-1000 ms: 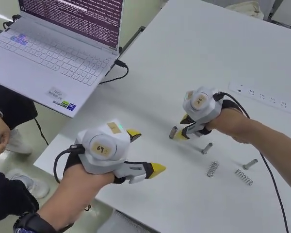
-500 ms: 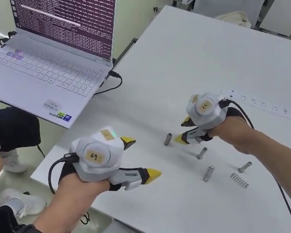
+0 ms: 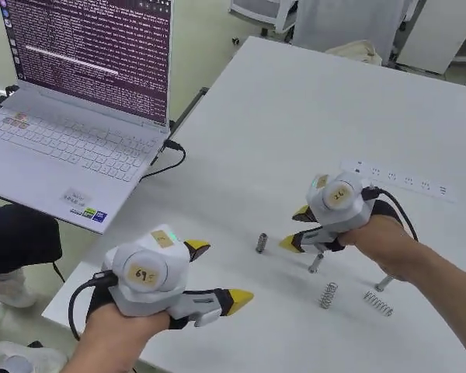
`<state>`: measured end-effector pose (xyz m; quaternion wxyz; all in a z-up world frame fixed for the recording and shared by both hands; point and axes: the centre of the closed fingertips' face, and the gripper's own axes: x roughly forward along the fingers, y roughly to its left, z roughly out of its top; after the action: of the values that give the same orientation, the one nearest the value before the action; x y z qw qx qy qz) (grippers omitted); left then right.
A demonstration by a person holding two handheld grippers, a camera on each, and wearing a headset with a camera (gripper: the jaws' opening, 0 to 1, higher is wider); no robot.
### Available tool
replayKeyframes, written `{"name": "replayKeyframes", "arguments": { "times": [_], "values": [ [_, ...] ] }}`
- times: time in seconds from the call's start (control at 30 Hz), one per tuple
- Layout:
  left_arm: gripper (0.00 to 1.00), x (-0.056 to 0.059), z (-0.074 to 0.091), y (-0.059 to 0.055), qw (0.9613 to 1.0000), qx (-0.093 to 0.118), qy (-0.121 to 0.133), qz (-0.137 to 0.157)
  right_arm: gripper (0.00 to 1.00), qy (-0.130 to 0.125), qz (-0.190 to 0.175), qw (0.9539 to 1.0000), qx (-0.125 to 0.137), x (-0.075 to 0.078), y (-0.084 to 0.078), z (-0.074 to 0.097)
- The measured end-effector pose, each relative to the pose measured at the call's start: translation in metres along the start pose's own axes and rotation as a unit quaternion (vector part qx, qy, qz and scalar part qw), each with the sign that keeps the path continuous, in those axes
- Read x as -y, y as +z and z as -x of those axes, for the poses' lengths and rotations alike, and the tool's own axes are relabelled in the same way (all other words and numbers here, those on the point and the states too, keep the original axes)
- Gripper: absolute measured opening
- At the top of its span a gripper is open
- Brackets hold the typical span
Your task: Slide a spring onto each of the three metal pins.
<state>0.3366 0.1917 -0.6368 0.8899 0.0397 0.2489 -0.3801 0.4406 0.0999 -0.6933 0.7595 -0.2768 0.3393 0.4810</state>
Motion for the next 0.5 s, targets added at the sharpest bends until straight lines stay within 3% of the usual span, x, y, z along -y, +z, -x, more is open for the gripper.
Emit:
{"name": "replayKeyframes", "arguments": {
  "times": [0.3, 0.5],
  "values": [
    [0.58, 0.001, 0.0, 0.003, 1.0, 0.002, 0.001, -0.003, 0.37, -0.025, -0.03, 0.999, 0.022, 0.0, -0.011, 0.024],
    [0.58, 0.0, 0.001, 0.007, 1.0, 0.005, 0.003, -0.006, 0.39, -0.047, -0.063, 0.9957, 0.05, 0.003, -0.017, 0.042]
  ]
}}
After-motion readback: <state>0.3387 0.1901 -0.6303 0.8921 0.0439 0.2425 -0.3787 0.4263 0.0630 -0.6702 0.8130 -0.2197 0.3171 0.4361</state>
